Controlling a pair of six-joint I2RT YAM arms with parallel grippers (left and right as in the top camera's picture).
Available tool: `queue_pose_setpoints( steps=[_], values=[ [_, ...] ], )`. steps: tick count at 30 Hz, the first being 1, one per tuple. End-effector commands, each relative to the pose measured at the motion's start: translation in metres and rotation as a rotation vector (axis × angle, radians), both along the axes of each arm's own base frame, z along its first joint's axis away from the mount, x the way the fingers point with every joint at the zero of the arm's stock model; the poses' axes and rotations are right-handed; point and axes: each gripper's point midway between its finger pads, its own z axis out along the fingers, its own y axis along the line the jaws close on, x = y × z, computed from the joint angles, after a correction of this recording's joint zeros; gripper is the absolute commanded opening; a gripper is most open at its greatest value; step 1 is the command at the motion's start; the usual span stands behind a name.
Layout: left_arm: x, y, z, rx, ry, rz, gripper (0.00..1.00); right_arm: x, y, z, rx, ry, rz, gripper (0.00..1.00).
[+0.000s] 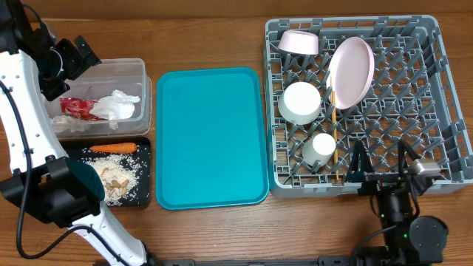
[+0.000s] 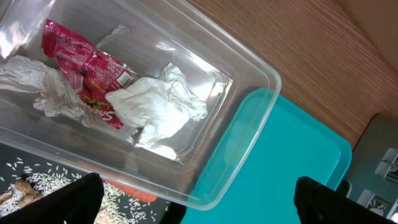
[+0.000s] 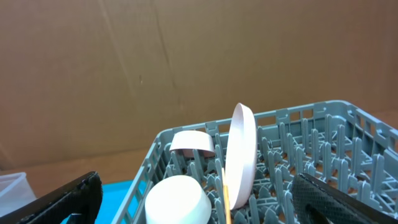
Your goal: Sort waste into correct bins and load items into the dishwasher
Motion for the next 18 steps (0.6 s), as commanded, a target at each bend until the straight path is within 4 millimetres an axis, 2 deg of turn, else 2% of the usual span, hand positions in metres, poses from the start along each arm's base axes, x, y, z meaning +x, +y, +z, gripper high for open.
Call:
queue_pose_setpoints(
  steps=[1,9,15,18],
  values=[
    [-0.001,-0.004,0.021,0.019,-0.051,-0.008,1.0,-0.002,0.0,-0.006,0.024,-0.051,0.003,1.0],
    [-0.001,-0.004,0.021,0.019,-0.051,-0.008,1.0,0.005,0.001,-0.013,0.036,-0.137,0.018,1.0],
    [-0.001,-0.004,0.021,0.019,-0.051,-0.008,1.0,0.011,0.003,-0.036,0.034,-0.11,0.025,1.0],
    [-0.001,-0.004,0.021,0.019,-0.051,-0.008,1.0,0.012,0.003,-0.041,0.034,-0.091,0.025,1.0]
  ],
)
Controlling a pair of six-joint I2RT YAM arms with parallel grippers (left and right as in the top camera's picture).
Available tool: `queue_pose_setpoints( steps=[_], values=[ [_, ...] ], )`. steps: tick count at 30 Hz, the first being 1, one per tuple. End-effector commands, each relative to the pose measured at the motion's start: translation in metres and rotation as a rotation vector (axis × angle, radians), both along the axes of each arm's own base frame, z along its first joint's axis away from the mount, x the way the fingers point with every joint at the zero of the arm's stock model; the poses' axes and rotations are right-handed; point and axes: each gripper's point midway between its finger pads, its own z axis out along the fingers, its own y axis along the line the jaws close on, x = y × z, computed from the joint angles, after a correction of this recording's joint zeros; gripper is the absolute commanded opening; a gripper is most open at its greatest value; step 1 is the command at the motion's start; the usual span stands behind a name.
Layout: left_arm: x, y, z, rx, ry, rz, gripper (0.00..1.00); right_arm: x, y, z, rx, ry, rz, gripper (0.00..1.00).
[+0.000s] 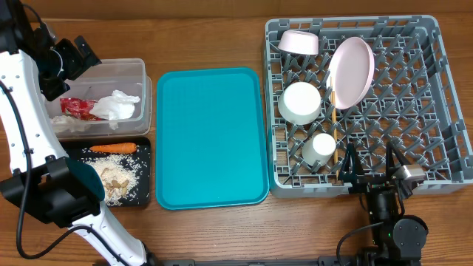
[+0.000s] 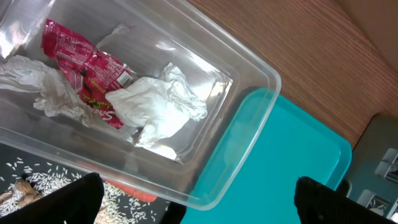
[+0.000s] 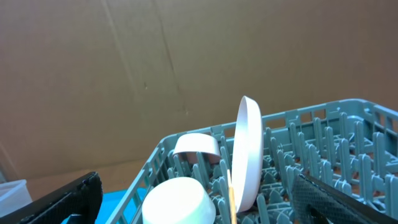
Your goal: Sort waste into correct bins and load items into the dishwasher
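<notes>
My left gripper (image 1: pixel 80 58) hangs open over the far end of the clear waste bin (image 1: pixel 143 89), nothing between its fingers (image 2: pixel 78 200). In the bin lie a red wrapper (image 2: pixel 87 74) and crumpled tissue (image 2: pixel 158 106). The black tray (image 1: pixel 145 174) holds rice (image 1: pixel 111 166) and a carrot (image 1: pixel 114 148). The grey dish rack (image 1: pixel 436 89) carries a pink plate (image 1: pixel 351 70), pink bowl (image 1: pixel 298 42), white bowl (image 1: pixel 299 102), white cup (image 1: pixel 322 145) and chopsticks (image 1: pixel 334 125). My right gripper (image 1: pixel 369 159) stands open and empty at the rack's front edge, facing the plate (image 3: pixel 247 155).
A teal tray (image 1: pixel 211 137) with nothing on it lies between the bins and the rack. A brown cardboard wall (image 3: pixel 155 68) rises behind the table. The right arm's base (image 1: pixel 395 222) sits at the table's front edge.
The right arm has shifted a little to the left along the rack's front edge, and its gripper is still open. The left arm and all objects are unchanged.
</notes>
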Motion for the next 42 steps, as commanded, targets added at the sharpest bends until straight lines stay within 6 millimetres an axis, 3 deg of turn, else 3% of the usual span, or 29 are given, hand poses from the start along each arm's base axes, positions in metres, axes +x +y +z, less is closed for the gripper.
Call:
queue_pose_setpoints(
  steps=[1,7,42],
  values=[
    [-0.001,-0.004,0.021,0.019,-0.051,-0.008,1.0,0.0,0.001,-0.005,-0.006,0.008,0.006,1.0],
    [-0.001,-0.004,0.021,0.019,-0.051,-0.008,1.0,0.003,0.001,-0.046,-0.081,0.167,0.001,1.0],
    [-0.001,-0.004,0.021,0.019,-0.051,-0.008,1.0,0.003,0.002,-0.046,-0.103,0.166,0.005,1.0]
  ],
)
